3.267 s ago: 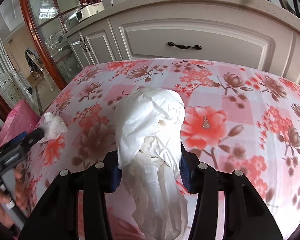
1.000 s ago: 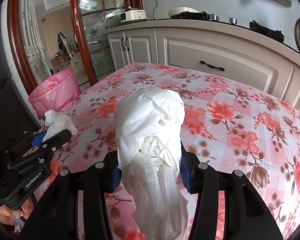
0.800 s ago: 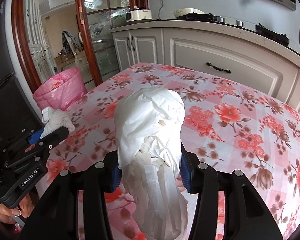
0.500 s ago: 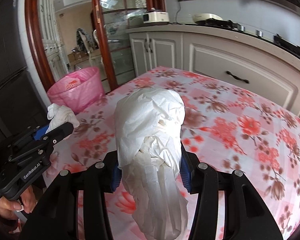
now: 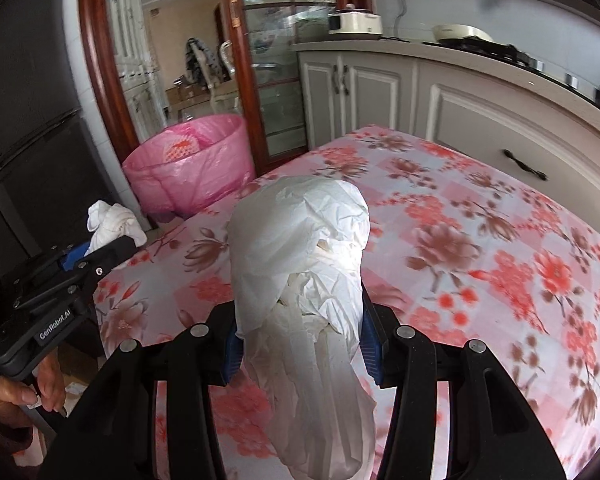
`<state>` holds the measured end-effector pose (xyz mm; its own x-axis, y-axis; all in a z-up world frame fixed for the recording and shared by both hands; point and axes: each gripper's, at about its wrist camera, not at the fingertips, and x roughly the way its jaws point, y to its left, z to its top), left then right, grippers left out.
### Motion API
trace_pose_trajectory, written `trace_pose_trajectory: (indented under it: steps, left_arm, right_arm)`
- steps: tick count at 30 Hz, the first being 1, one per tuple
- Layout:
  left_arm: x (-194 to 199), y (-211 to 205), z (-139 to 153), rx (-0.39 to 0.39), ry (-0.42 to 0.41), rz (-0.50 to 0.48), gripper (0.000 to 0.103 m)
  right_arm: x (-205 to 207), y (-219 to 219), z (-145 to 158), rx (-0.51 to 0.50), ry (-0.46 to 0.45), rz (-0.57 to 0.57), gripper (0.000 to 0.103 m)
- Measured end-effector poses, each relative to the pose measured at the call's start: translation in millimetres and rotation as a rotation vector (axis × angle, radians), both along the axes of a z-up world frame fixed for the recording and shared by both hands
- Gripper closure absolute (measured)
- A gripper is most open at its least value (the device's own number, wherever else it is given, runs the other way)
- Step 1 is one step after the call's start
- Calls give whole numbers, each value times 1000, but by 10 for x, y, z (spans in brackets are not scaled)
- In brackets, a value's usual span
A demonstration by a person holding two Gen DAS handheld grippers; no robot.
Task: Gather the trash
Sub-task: 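Carry both held tissues toward the pink bin, then open both tools over the bin to drop the tissues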
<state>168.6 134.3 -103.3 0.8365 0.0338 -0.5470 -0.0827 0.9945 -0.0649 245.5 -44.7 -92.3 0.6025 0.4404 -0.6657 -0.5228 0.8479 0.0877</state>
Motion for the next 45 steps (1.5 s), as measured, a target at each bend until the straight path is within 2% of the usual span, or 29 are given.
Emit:
trace_pose_trajectory:
  steps: [5,17,25,29,32,38,45]
  left_arm:
    - [15,117,34,-5,0,33,78]
    - [274,605,403,25,-56,136,78]
    - [473,897,540,12,-71,179,77]
    - [626,1079,604,40,-63,199,77]
    - [743,1264,633,21,-61,217,76]
    - [1000,1533,660,40,-63,251,76]
    - [1273,1730,612,19,-65,243,75]
  right_arm:
    - [185,215,87,9,-15,55,57]
    - [602,791,394,28,-76,170,57]
    - [822,1232,504,42,-81,251,57]
    - [976,1489,534,59,-46,301,56]
    - [1117,1677,554,46,-40,323,56]
    - [1476,1956,636,79,2,324,56]
    - [1827,2229,527,59,60,323,56]
